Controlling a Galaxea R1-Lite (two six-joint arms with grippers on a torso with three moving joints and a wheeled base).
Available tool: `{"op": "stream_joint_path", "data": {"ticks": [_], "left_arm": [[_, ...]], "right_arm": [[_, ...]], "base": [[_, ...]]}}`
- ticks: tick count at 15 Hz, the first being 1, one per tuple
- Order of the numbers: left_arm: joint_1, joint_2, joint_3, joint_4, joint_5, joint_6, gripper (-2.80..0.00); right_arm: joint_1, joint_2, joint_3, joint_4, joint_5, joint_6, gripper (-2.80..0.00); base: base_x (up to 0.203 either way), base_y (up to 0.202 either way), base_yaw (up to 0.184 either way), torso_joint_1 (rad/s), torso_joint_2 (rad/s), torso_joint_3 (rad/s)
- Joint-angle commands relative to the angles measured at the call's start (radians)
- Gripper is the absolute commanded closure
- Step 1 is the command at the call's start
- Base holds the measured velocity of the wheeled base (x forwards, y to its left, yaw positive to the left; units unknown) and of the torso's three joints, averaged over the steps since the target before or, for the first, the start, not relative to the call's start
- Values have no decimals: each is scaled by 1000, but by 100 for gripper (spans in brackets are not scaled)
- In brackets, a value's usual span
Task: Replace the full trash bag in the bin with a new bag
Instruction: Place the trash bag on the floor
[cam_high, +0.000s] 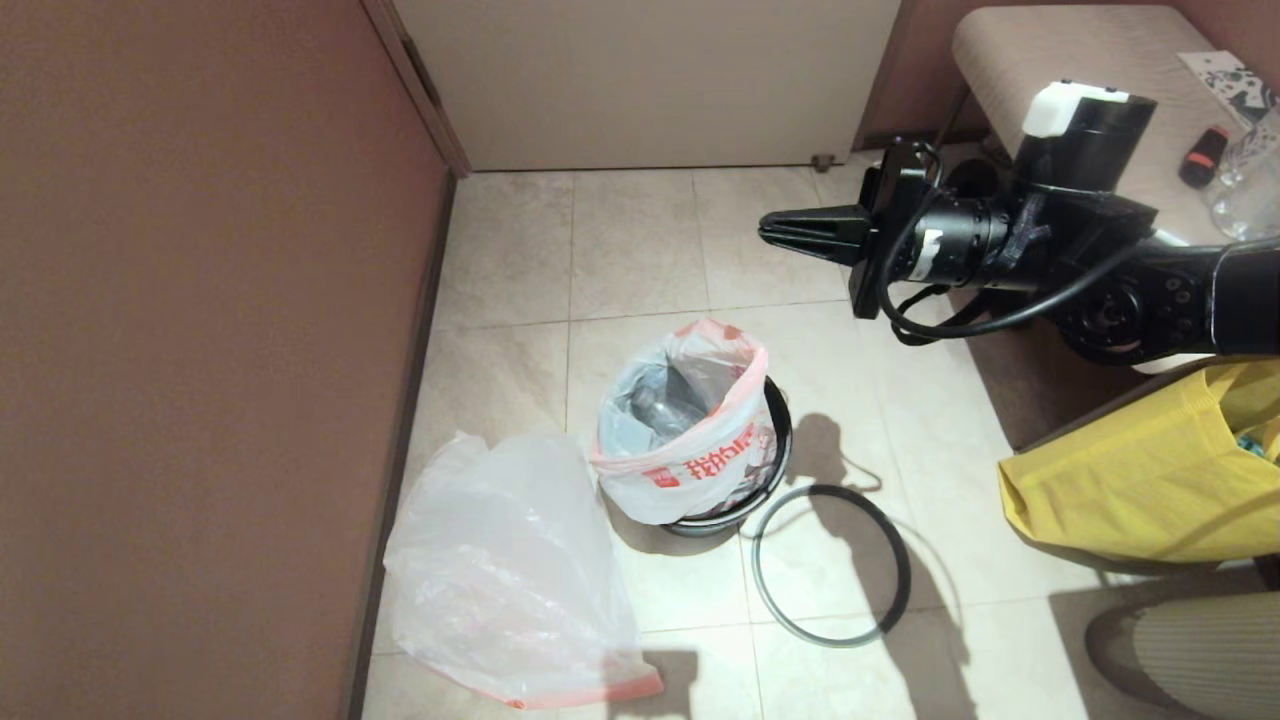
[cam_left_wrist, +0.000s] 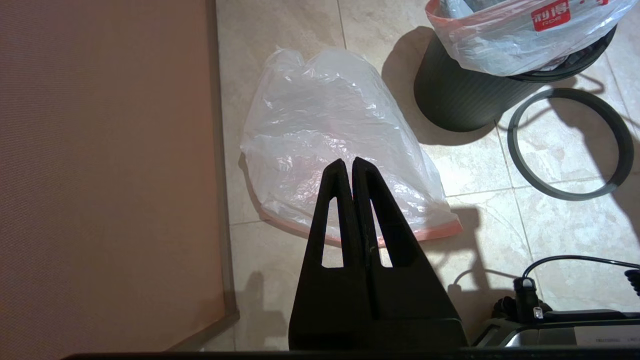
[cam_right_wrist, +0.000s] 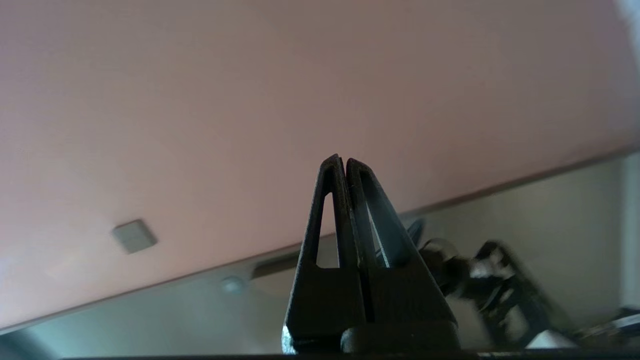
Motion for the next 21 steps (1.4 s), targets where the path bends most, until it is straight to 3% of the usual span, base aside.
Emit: {"op": "stream_joint_path", "data": {"ticks": [1, 5, 8, 10, 14, 18, 19, 21], "left_arm": [[0, 1, 0, 1, 0, 1, 0], [0, 1, 0, 1, 0, 1, 0], [0, 1, 0, 1, 0, 1, 0], [0, 1, 0, 1, 0, 1, 0], [0, 1, 0, 1, 0, 1, 0], [0, 1, 0, 1, 0, 1, 0], [0, 1, 0, 1, 0, 0, 0], [0, 1, 0, 1, 0, 1, 0]], "right_arm": [[-6, -19, 5, 32, -15, -70, 0], [11, -80, 6, 308, -162, -350, 0], [23, -90, -1, 619, -405, -659, 0], [54, -90, -15, 741, -572, -786, 0], [137, -68, -52, 808, -814, -909, 0], [161, -114, -65, 840, -886, -974, 0], [160, -118, -64, 864, -909, -994, -280], [158, -115, -66, 896, -1007, -1097, -280]], "base": [[0, 0, 0, 0, 0, 0], [0, 0, 0, 0, 0, 0], [0, 0, 0, 0, 0, 0], [0, 0, 0, 0, 0, 0], [0, 0, 0, 0, 0, 0], [0, 0, 0, 0, 0, 0], [0, 0, 0, 0, 0, 0], [0, 0, 0, 0, 0, 0]]}}
